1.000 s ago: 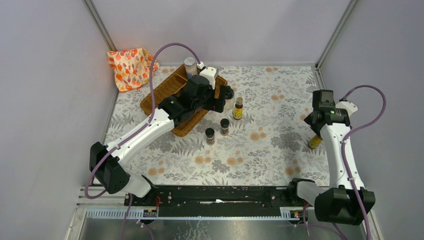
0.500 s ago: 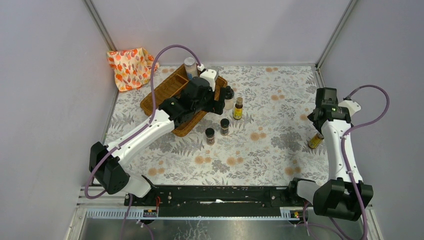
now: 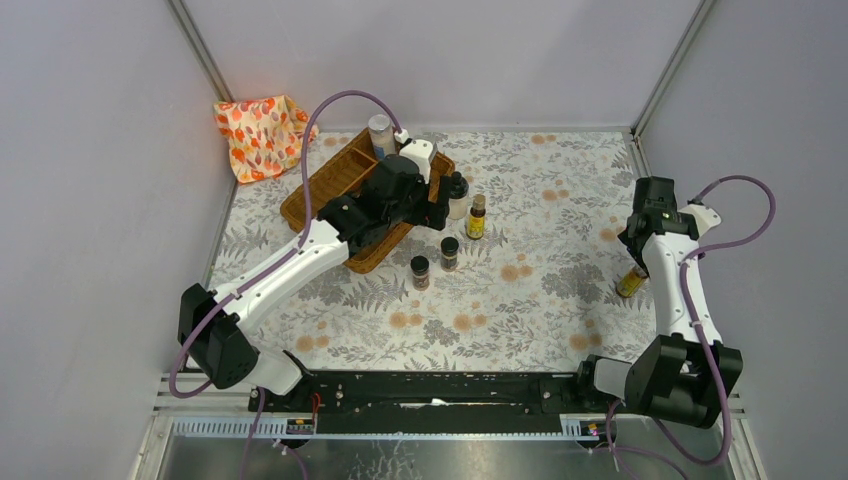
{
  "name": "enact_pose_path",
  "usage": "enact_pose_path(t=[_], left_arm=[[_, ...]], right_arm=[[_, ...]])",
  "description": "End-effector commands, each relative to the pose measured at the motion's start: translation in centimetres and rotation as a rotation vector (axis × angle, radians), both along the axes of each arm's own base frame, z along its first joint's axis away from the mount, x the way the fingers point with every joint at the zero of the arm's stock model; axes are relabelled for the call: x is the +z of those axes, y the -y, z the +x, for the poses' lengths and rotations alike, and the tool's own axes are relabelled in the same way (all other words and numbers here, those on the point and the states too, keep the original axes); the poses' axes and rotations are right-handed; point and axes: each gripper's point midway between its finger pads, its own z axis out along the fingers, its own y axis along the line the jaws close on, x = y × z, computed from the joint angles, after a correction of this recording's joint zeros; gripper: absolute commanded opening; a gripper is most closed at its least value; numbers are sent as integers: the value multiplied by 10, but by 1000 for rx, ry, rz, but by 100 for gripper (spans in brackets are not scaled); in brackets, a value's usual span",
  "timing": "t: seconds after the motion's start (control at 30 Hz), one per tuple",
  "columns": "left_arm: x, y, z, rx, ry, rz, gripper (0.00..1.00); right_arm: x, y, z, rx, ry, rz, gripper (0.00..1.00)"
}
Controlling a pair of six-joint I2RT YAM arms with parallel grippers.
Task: Organize the condiment bottles
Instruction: Pick up the bottle from the corner of the board.
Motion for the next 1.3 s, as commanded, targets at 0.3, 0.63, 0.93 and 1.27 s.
enact_pose_path(t=[0.3, 0.63, 0.93, 1.27], left_arm=[[8, 1, 0, -14, 43, -8, 99], [5, -1, -1, -9, 40, 1, 99], [5, -2, 0, -5, 41, 5, 99], [10, -1, 0, -5, 45, 0, 99]], right_arm=[[-12, 9, 6, -40, 22, 11, 73], [-17, 13, 6, -59, 23, 14, 61], [-21, 15, 5, -69, 20, 15, 19], [-12, 12, 9, -52, 42, 31, 0]])
